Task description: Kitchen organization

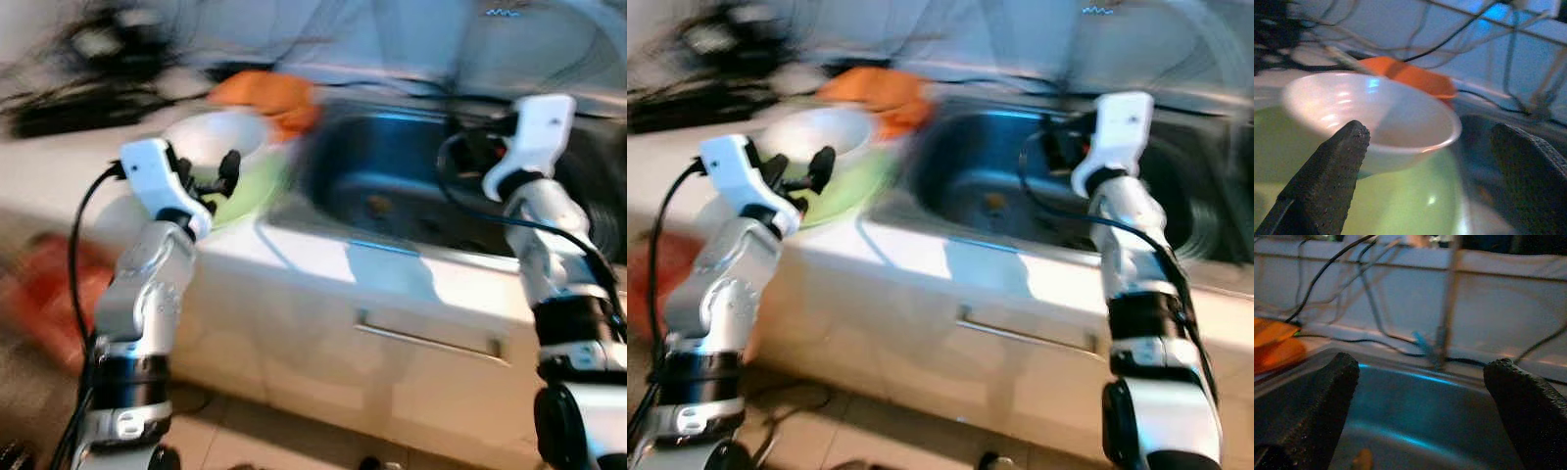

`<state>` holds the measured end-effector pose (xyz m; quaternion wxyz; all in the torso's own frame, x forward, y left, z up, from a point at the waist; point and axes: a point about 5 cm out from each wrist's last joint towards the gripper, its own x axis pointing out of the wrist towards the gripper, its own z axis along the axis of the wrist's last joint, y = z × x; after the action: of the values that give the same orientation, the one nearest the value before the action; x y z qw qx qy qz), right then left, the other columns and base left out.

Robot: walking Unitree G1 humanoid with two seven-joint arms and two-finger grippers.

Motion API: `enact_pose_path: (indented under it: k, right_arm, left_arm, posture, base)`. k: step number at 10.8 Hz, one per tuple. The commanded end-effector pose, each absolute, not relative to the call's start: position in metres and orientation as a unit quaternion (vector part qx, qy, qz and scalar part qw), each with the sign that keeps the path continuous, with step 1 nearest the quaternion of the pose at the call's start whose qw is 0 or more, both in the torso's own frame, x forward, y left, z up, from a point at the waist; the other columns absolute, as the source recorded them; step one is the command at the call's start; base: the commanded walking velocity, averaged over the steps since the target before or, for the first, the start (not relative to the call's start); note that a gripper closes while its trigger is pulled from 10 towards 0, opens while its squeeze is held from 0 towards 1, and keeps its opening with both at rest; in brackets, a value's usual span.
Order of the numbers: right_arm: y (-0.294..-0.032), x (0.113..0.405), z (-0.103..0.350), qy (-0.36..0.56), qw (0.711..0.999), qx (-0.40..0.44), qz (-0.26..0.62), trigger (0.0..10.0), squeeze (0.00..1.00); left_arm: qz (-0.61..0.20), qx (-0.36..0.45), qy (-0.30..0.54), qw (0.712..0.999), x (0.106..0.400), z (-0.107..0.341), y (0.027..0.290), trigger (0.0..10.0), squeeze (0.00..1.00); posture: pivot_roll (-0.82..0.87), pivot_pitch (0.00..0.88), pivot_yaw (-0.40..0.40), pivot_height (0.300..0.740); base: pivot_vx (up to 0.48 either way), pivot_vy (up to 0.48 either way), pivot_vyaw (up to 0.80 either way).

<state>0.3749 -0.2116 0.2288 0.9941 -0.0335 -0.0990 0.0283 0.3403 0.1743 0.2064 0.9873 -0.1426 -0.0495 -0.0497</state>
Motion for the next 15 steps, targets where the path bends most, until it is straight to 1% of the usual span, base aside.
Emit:
enact_pose_path:
  k: [1,3,4,5,8,10,12,14,15]
  right_arm:
    - [-0.207,0.374,0.235,-0.108,0.993,-0.03,0.034,10.0,1.0]
    - [-0.201,0.373,0.241,-0.116,0.992,-0.025,0.042,10.0,1.0]
    - [-0.199,0.371,0.243,-0.12,0.992,-0.021,0.043,10.0,0.11]
    - [-0.196,0.369,0.249,-0.128,0.991,-0.015,0.045,10.0,0.0]
    - [-0.189,0.364,0.255,-0.14,0.989,-0.002,0.054,10.0,0.0]
    - [-0.187,0.361,0.254,-0.138,0.989,0.002,0.055,10.0,0.0]
    - [-0.186,0.36,0.254,-0.137,0.989,0.002,0.055,10.0,0.0]
    - [-0.186,0.359,0.252,-0.133,0.99,-0.002,0.05,10.0,0.0]
    - [-0.184,0.357,0.251,-0.132,0.99,-0.003,0.053,10.0,0.0]
  left_arm:
    - [-0.027,-0.136,-0.065,0.988,0.342,0.213,0.184,10.0,0.0]
    - [-0.002,-0.137,-0.081,0.987,0.346,0.223,0.194,10.0,0.0]
    - [0.001,-0.138,-0.085,0.987,0.347,0.226,0.195,10.0,0.0]
    - [0.0,-0.14,-0.089,0.986,0.347,0.229,0.194,10.0,0.0]
    - [0.001,-0.153,-0.088,0.984,0.349,0.231,0.195,10.0,0.0]
    - [0.0,-0.154,-0.084,0.985,0.35,0.231,0.195,10.0,0.0]
    - [0.003,-0.15,-0.079,0.985,0.35,0.229,0.194,10.0,0.0]
    - [-0.017,-0.135,-0.093,0.986,0.349,0.232,0.188,10.0,0.0]
    - [-0.02,-0.139,-0.097,0.985,0.349,0.234,0.186,10.0,0.0]
  posture:
    - [0.04,0.008,0.023,0.74]
    - [0.04,0.004,0.021,0.74]
    - [0.04,0.004,0.021,0.74]
    - [0.04,0.003,0.022,0.74]
    - [0.04,0.005,0.028,0.74]
    - [0.04,0.008,0.029,0.74]
    - [0.03,0.009,0.03,0.74]
    - [0.03,0.01,0.032,0.74]
    - [0.03,0.011,0.033,0.74]
  base:
    - [0.0,0.0,0.0]
    - [0.0,0.0,0.0]
    - [0.0,0.0,0.0]
    - [0.0,0.0,0.0]
    - [0.0,0.341,0.0]
    - [0.0,0.48,0.0]
    - [0.0,0.0,0.0]
    - [0.0,0.0,0.0]
    - [0.307,0.0,0.0]
